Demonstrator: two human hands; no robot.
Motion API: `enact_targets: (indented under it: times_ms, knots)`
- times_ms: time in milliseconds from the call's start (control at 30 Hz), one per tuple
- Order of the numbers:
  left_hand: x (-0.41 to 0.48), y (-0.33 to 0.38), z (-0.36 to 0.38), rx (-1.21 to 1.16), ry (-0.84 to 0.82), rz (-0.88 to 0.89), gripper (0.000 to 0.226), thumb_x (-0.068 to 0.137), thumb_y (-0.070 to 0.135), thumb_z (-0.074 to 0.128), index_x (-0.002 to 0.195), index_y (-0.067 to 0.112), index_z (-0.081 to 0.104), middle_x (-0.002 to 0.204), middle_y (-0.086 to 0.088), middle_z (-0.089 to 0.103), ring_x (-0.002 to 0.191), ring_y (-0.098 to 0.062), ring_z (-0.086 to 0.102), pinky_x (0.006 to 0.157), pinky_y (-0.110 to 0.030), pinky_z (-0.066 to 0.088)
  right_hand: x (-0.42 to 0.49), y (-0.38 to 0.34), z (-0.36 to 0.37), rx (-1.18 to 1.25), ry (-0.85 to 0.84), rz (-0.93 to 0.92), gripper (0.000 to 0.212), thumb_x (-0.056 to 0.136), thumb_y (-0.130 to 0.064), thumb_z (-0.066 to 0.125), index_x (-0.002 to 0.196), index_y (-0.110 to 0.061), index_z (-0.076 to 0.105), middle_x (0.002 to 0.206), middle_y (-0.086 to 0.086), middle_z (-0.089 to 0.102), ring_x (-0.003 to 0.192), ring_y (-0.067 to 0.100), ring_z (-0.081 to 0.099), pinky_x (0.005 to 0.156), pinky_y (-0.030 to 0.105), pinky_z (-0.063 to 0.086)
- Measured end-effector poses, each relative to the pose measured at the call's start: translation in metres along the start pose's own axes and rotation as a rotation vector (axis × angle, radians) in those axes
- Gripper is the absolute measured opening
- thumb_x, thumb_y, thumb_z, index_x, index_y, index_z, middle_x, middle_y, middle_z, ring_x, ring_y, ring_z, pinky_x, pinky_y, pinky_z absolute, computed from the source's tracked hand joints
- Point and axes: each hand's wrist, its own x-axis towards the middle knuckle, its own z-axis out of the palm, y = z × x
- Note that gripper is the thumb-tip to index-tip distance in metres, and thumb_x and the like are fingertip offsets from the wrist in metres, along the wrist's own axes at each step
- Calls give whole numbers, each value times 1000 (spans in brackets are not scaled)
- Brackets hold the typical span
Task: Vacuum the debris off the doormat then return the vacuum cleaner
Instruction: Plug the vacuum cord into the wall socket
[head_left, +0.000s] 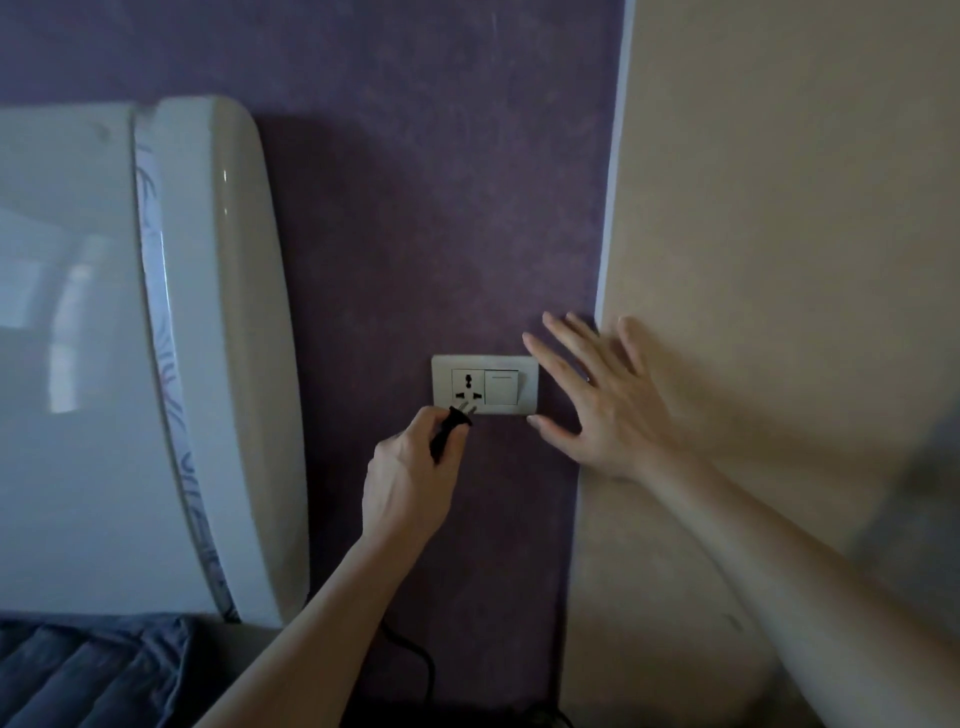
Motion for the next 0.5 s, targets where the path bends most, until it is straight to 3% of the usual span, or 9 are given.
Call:
enact_targets:
  times_ms: [167, 500]
  knots:
    - [9, -5, 7, 85, 53, 1, 20, 95, 43, 58, 106, 27, 65, 73, 11, 67, 63, -8, 64, 60, -35, 57, -1, 7, 18, -104, 16, -36, 83, 88, -60, 56, 161, -27, 33, 170, 6, 25, 157, 23, 23, 126, 52, -1]
    - [22, -2, 20, 118, 132, 113, 18, 92, 29, 67, 85, 13, 67, 52, 8, 56, 43, -9, 55, 42, -24, 47, -2, 9, 39, -234, 220, -83, 74, 88, -61, 55, 155, -29, 47, 164, 4, 39, 151, 23, 38, 126, 54, 9]
